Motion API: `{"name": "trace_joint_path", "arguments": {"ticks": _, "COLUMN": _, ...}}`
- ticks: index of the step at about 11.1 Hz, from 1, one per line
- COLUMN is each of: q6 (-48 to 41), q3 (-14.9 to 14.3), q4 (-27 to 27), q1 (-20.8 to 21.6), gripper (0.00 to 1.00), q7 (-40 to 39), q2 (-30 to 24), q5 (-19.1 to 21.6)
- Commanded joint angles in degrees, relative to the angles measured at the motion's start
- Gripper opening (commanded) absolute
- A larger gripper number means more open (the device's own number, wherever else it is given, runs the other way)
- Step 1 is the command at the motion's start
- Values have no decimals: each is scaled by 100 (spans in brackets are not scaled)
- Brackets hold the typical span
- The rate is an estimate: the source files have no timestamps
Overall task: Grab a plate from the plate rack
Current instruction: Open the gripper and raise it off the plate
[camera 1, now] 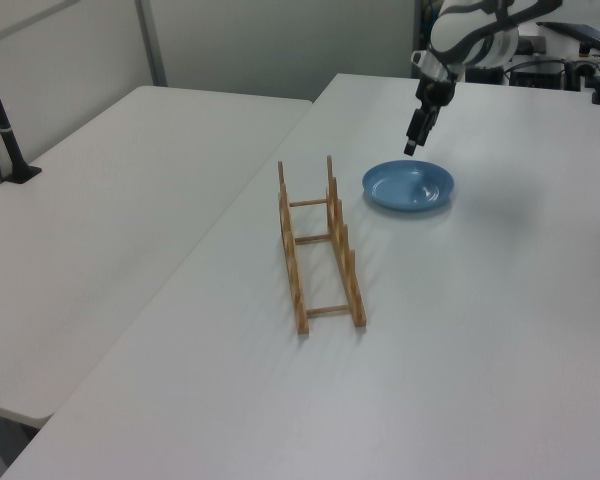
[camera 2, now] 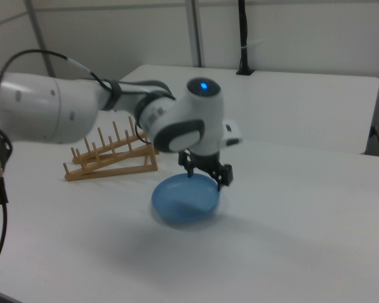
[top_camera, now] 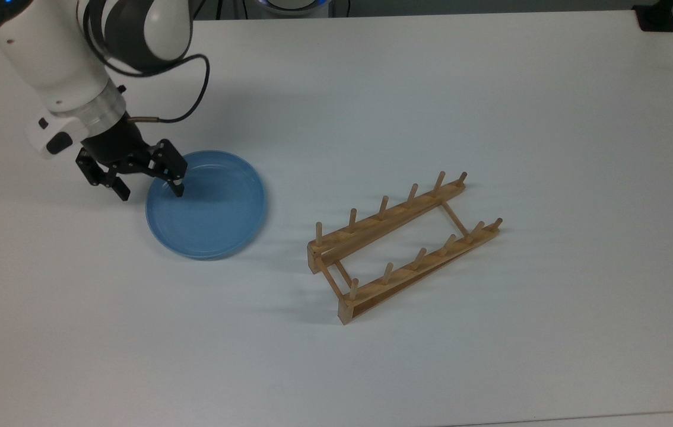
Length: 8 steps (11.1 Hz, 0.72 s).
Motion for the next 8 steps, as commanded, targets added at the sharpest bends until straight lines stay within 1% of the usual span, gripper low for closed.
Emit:
{"name": "trace_joint_path", "arguments": {"ticks": 1, "q6": -690, "q3": -10, "q4": -62, "q1": 514, "gripper": 100, "q7": 1341, "q2": -763, "q5": -979}}
{"name": "trace_joint_path", "arguments": {"ticks": 2, "q6": -857, "q3": -1, "q4": -62, "q1": 716, "gripper": 100, "q7": 1920, "q2": -974, "q5": -1357}}
{"name": "trace_joint_path", "arguments": {"ticks": 3, "q6": -1128, "q3": 16, "q4": -62, "q1": 884, "gripper": 100, "q7": 2491, "q2": -1193, "q5": -1856}}
{"name": "trace_joint_path", "arguments": {"ticks": 4, "q6": -1418, "q3": 121, "q4": -62, "q1": 1085, "gripper": 100, "q7": 2949, "q2": -1404, "q5": -2392}}
{"name": "trace_joint_path", "arguments": {"ticks": 5, "q6": -1813, "q3": 348, "q4": -54, "q1": 1148, "gripper": 100, "q7": 3363, "q2": -1763, "q5": -2737}}
{"name": "trace_joint_path", "arguments": {"ticks": 7, "q6": -2673, "q3": 438, "q4": -36, "q1": 1166, "gripper": 100, "q7": 3341, "q2": -2370, "q5": -2740}}
{"name": "trace_joint_path", "arguments": {"ticks": 8, "q6": -3009, "q3": 526, "q4": 42, "q1": 1175, "gripper": 100, "q7": 3323, "q2": -2486, "q5": -2740}}
